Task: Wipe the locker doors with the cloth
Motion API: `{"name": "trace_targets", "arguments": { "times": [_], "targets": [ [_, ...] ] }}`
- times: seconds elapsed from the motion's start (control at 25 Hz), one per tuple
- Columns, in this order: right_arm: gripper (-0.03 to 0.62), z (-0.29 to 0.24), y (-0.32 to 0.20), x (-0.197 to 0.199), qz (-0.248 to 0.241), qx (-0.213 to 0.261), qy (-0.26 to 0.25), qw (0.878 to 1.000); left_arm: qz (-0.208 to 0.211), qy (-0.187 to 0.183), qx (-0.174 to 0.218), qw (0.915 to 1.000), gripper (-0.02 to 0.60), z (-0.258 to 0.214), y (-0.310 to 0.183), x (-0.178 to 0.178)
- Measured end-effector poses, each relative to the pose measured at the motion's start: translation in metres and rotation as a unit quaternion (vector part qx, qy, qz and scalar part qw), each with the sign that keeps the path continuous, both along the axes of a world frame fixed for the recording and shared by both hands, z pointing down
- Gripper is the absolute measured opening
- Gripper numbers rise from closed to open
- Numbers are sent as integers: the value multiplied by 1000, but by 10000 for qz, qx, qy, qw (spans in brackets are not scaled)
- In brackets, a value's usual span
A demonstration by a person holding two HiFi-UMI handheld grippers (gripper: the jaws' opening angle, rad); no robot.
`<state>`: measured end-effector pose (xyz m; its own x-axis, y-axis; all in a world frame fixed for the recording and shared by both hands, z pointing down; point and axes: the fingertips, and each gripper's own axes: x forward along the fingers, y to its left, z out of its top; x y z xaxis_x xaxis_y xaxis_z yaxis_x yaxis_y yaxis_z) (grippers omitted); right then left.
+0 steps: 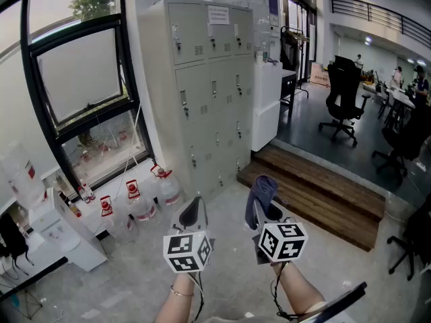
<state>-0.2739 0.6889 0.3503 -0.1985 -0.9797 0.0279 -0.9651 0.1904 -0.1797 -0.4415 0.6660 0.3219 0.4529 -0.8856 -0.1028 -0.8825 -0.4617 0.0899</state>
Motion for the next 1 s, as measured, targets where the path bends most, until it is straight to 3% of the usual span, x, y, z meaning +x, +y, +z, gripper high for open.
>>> {"name": "trace_targets", "arguments": {
  "times": [0.64, 1.0],
  "targets": [
    [44, 8, -5, 0, 132, -34, -165, 9998, 64, 30, -24, 10000, 9, 5, -10, -6],
    [44, 31, -29, 17, 300, -261, -279, 9988, 132, -21, -296, 9995, 9, 31, -39, 5]
  ]
}}
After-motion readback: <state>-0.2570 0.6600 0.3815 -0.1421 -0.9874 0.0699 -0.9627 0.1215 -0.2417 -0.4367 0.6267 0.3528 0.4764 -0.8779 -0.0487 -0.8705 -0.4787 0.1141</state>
